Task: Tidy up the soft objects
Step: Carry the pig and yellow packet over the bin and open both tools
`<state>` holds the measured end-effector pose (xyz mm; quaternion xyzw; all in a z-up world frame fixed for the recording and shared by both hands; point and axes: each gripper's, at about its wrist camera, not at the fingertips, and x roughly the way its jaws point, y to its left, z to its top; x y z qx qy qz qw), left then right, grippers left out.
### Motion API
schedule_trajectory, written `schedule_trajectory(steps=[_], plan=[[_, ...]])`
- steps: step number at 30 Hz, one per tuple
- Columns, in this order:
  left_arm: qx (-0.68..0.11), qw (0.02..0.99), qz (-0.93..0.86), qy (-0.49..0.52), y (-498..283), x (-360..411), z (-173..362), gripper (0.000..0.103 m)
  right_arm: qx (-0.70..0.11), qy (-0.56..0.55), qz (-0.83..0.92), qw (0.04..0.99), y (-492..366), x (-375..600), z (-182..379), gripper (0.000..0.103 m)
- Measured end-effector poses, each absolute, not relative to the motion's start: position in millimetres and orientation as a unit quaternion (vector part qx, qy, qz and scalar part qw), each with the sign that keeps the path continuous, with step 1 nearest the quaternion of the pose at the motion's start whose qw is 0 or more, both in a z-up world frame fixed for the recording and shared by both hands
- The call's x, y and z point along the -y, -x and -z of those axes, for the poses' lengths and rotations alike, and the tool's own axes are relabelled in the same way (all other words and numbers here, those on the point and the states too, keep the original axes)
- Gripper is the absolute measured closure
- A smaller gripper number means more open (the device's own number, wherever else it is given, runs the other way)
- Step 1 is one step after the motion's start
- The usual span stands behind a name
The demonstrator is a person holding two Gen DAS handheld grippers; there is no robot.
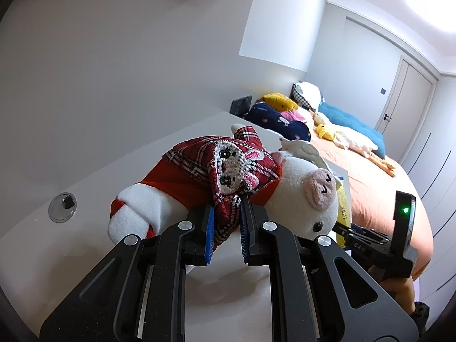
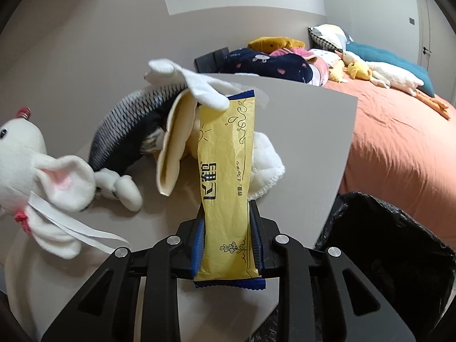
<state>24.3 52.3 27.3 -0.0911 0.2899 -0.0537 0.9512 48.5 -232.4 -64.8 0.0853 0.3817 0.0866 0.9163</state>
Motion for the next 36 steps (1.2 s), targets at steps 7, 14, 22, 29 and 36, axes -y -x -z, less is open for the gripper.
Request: schedule_trajectory(steps=[7,14,22,29,36], plan=[[-0.286,0.953,0.059,0.081,-10,-36,-36,0.089,-0.36,-0.097,-0.08,0.924,-19,248,41,0.074],[-0.301,0.947,0.08,0.073,1,-1,-32,0.089,-0.334,-0.095,-0.057,0.936,15,275,21,0.074],[-0.305,0.943,0.117,0.059,13,44,-31,0.089,-0.315,-0.1,-0.032,0.943,49,310,9,0.074],[-0.308,0.938,0.15,0.048,17,81,-29,0.089,-0.304,-0.108,-0.005,0.947,74,340,7,0.074],[-0.313,0.931,0.186,0.028,23,117,-24,0.089,-0.292,-0.117,0.022,0.949,99,369,5,0.074]])
